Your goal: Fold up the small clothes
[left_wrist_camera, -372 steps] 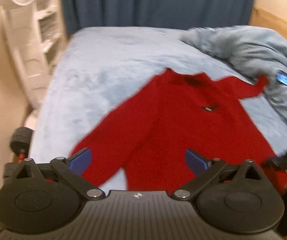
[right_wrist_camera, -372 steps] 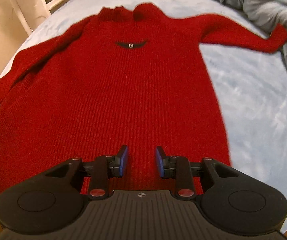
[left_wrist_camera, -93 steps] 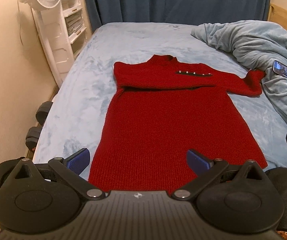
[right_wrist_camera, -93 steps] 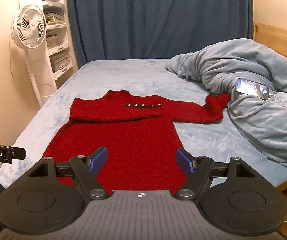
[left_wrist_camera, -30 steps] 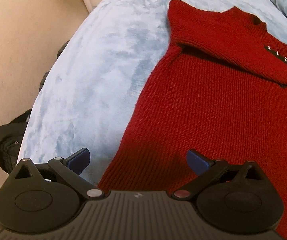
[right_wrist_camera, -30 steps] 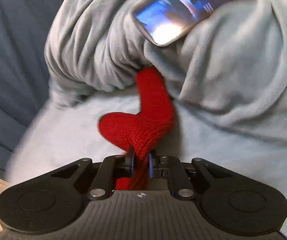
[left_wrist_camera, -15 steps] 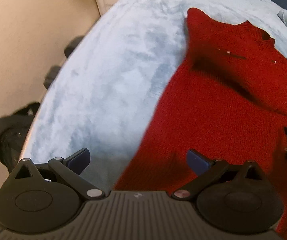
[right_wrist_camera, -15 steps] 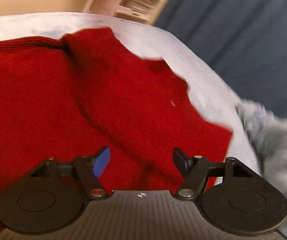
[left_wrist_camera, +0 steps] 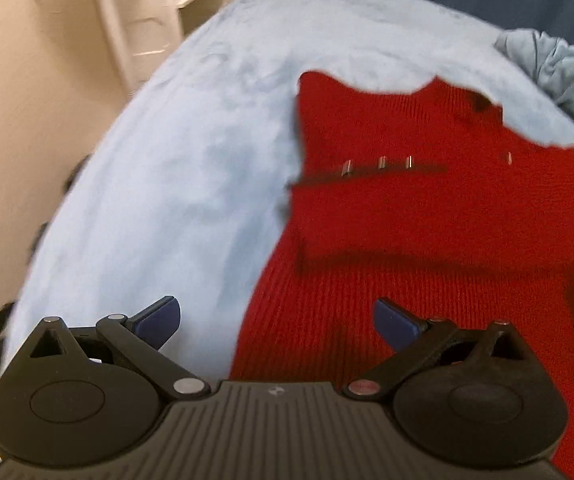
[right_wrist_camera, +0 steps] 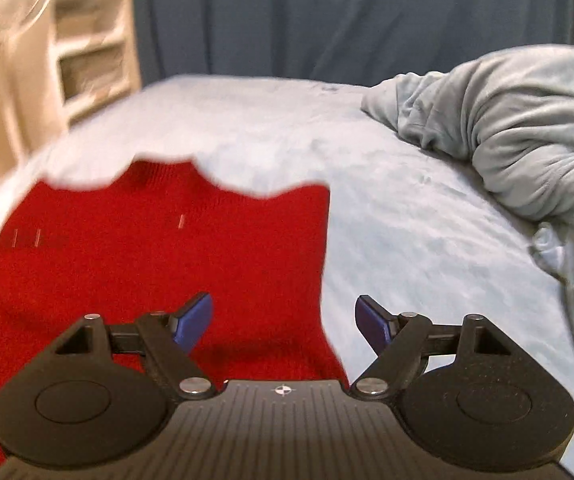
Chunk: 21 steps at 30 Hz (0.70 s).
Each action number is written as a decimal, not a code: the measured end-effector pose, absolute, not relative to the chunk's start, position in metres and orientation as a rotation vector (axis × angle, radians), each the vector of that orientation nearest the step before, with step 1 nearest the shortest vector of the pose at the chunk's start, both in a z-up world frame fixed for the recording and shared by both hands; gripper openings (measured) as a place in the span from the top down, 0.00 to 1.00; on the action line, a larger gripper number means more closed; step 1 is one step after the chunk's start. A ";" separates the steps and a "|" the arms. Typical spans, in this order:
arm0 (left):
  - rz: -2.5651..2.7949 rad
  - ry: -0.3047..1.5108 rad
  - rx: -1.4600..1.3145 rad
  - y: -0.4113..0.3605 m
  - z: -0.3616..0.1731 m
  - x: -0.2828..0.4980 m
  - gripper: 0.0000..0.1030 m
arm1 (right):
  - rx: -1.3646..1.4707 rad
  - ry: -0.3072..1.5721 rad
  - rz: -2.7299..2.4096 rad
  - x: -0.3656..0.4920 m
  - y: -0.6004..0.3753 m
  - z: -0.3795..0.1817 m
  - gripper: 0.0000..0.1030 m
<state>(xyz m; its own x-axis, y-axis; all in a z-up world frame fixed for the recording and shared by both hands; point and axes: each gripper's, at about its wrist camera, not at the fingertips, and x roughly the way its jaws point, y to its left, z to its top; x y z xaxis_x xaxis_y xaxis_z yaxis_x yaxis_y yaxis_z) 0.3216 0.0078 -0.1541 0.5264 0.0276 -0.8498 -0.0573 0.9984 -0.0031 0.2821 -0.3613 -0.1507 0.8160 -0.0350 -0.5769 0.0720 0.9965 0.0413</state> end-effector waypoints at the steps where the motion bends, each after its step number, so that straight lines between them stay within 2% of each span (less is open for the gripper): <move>1: 0.032 1.025 -0.066 0.010 -0.160 0.341 0.00 | 0.068 0.614 -0.072 0.298 -0.363 -0.153 0.21; 7: -0.009 1.111 -0.173 0.004 -0.190 0.419 0.00 | 0.024 0.732 -0.101 0.375 -0.359 -0.188 0.20; 8: -0.033 1.167 -0.195 0.001 -0.198 0.428 0.07 | 0.008 0.756 -0.099 0.382 -0.357 -0.196 0.20; 9: -0.060 1.187 -0.213 -0.001 -0.201 0.432 0.18 | -0.004 0.768 -0.097 0.386 -0.357 -0.204 0.21; 10: -0.068 1.180 -0.213 -0.002 -0.200 0.430 0.28 | 0.007 0.762 -0.069 0.387 -0.358 -0.208 0.28; 11: -0.037 1.151 -0.170 -0.006 -0.193 0.425 0.47 | 0.015 0.744 -0.061 0.383 -0.358 -0.210 0.46; 12: -0.030 1.135 -0.128 -0.010 -0.186 0.420 0.56 | 0.010 0.719 -0.089 0.380 -0.361 -0.209 0.58; 13: -0.030 1.121 -0.105 -0.013 -0.179 0.415 0.75 | 0.026 0.703 -0.098 0.376 -0.366 -0.207 0.75; 16: -0.063 1.056 -0.128 -0.014 -0.148 0.398 0.79 | 0.164 0.629 -0.055 0.359 -0.388 -0.196 0.81; 21: -0.130 1.011 -0.076 -0.035 -0.109 0.396 0.79 | 0.256 0.534 -0.013 0.339 -0.409 -0.188 0.83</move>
<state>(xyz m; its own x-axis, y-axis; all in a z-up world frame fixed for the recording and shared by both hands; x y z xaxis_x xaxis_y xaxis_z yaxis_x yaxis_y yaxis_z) 0.3956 -0.0349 -0.1085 0.5242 -0.1436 -0.8394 0.0733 0.9896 -0.1235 0.3388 -0.4088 -0.1884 0.8617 0.0544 -0.5045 0.0785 0.9680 0.2385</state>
